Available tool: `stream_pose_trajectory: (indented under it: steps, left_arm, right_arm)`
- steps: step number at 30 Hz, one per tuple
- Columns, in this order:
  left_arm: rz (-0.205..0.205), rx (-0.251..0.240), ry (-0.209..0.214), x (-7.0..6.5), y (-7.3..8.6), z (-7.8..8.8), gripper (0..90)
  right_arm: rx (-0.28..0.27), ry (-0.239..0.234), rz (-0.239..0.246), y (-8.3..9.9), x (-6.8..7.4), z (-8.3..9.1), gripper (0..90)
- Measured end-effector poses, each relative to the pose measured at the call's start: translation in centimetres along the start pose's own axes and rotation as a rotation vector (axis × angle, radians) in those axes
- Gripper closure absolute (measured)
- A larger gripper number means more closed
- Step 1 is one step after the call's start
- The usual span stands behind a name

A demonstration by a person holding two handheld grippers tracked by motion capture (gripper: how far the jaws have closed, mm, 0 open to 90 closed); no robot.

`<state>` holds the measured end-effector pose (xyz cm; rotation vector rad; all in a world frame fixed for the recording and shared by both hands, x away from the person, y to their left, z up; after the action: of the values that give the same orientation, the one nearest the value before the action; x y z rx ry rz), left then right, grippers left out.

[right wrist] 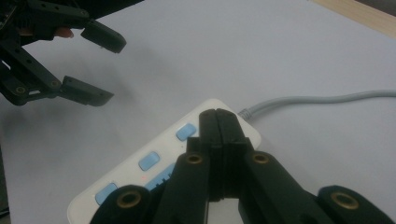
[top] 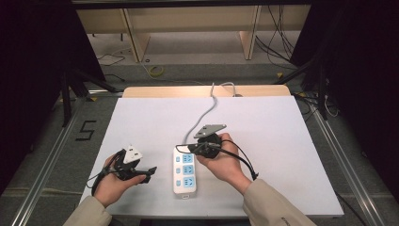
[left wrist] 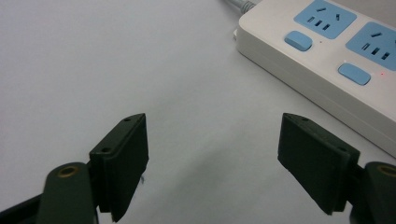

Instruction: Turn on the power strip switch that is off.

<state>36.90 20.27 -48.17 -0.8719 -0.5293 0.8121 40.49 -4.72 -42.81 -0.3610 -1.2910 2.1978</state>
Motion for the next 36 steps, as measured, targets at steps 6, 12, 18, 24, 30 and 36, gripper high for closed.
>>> stream_pose_trajectory:
  steps: [6, 12, 18, 24, 30, 36]
  left_arm:
    - [-0.005, 0.004, 0.004, -0.1, -0.1, 0.0, 24.4]
    - [-0.010, 0.002, 0.004, -0.1, -0.1, 0.0, 24.4]
    - [-0.006, 0.002, 0.004, -0.1, -0.1, 0.0, 24.4]
    - [-0.009, 0.002, 0.007, -0.1, -0.1, 0.0, 24.3]
    - [-0.011, 0.002, 0.006, -0.1, -0.1, 0.0, 24.4]
    - [-0.009, 0.000, 0.006, -0.1, -0.1, 0.0, 24.3]
  right_arm:
    - [0.019, -0.009, 0.010, -0.2, 0.4, -0.9, 90.0]
    - [0.030, -0.002, 0.018, -0.3, 0.6, -1.3, 90.0]
    - [0.043, -0.008, 0.015, -0.5, 0.7, -1.9, 90.0]
    - [0.050, -0.010, 0.021, -0.9, 0.8, -2.4, 90.0]
    - [0.058, -0.008, 0.022, -1.2, 0.8, -2.8, 90.0]
    - [0.071, -0.013, 0.023, -1.4, 1.0, -3.1, 90.0]
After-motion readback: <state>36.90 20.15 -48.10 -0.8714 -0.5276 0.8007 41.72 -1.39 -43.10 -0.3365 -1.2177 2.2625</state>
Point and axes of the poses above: each handheld gripper's, and its own axes: z roughly backward along the jaws, y roughly out of its underside, x roughly to its left, the point moved 3 cm from there along -z, roughly forward along the jaws, and after that the axes turned 10 degrees about -x, right-handed, at the moved point
